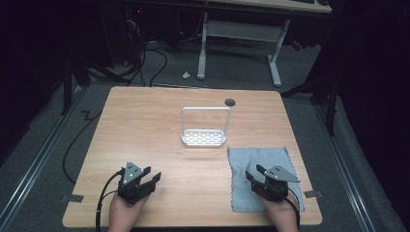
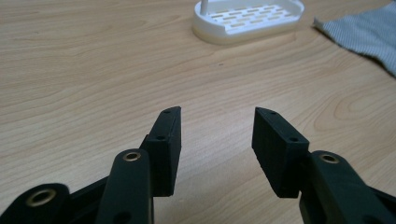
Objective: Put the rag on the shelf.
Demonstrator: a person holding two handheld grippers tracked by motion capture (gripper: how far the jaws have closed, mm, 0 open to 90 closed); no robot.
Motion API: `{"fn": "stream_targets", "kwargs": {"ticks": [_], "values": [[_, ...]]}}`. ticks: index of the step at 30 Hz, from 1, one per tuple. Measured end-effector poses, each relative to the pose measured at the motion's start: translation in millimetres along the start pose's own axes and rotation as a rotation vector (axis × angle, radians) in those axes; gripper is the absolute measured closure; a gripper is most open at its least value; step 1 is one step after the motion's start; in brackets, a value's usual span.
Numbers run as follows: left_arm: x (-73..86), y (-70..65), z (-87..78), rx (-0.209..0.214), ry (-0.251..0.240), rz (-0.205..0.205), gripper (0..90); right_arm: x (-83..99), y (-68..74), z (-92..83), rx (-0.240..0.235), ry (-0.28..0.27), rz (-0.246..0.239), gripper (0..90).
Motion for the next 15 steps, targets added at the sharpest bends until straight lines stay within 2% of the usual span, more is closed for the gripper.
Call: {"fn": "stream_targets", "kwargs": {"ticks": [1, 3, 7, 12, 14, 15], "values": [[0.7, 0.1, 1.3, 0.0, 0.002, 0.0, 53.0, 0.6, -1.7, -1.7, -0.003, -0.005, 0.015, 50.3], [2.7, 0.6, 3.8, 0.006, 0.009, 0.003, 53.0, 4.0, -4.9, -4.1, 0.007, -0.001, 0.015, 51.0], [4.7, 3.9, 5.0, 0.003, 0.011, -0.009, 52.9, 11.6, -6.5, -4.6, -0.003, 0.022, 0.021, 52.9], [7.9, 2.8, 3.2, 0.002, 0.007, -0.01, 51.7, 15.4, -1.2, -1.5, -0.035, 0.05, -0.009, 57.1], [8.3, 2.7, 3.5, 0.006, 0.008, -0.021, 51.2, 15.5, 1.6, 0.3, -0.05, 0.058, -0.014, 62.5], [8.1, 3.0, 3.6, 0.008, 0.011, -0.026, 50.9, 15.6, 2.5, 1.6, -0.043, 0.062, -0.021, 69.2]]}}
Point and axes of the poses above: each handheld gripper's, and its own axes: z roughly forward along the jaws, x roughly out of its underside, y roughly to its left, the point moved 9 cm from there along z, roughly forward along the jaws, and after that the axes turned 10 degrees about -x, right-handed, at the moved point
